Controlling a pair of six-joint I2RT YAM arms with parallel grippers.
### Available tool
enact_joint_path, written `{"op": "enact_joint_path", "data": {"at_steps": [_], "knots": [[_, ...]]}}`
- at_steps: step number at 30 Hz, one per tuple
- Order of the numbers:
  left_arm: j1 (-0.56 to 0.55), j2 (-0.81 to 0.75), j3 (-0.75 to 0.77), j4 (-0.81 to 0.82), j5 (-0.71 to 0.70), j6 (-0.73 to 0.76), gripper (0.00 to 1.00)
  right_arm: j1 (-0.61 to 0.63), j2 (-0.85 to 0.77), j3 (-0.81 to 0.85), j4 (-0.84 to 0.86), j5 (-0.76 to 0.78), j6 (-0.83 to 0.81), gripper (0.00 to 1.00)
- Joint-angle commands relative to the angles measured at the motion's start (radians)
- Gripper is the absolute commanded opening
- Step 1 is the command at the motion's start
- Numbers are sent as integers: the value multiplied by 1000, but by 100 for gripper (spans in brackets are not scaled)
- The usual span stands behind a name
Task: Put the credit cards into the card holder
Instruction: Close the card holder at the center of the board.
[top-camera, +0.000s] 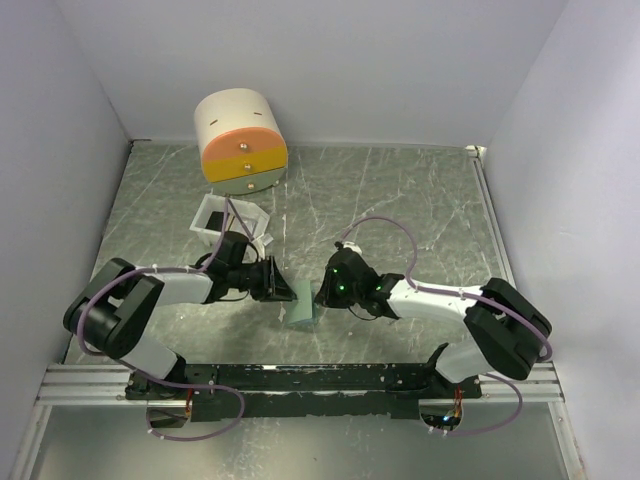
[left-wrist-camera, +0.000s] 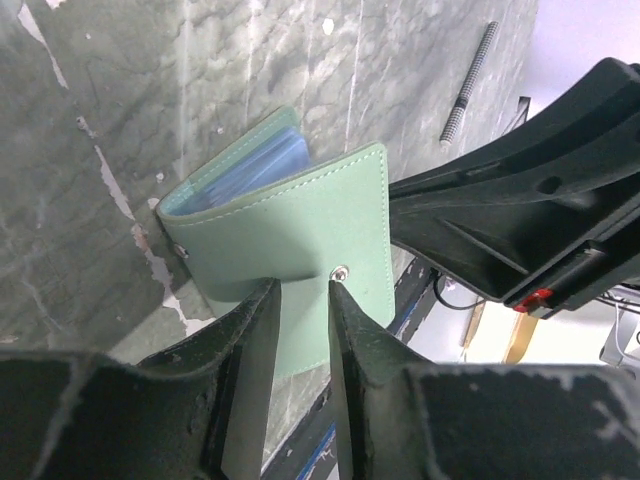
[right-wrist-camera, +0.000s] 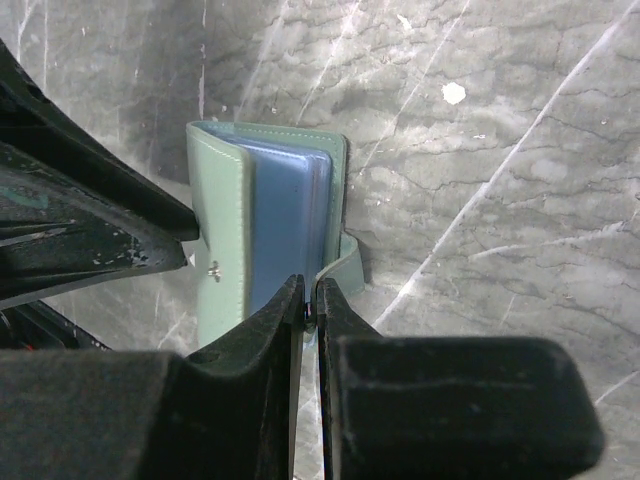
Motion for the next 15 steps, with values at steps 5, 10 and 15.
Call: {"op": "enact_joint_path", "data": {"at_steps": [5,10,15], "knots": [[-9,24,42,-49,-56,45,34,2,-17,-10,4,28,14,9],[-28,35,61,-103,-65,90,32,2,-22,2,-9,31,3,9],[-33,47,15,19,-44,33,28,2,-28,2,9,7,22,9]]}}
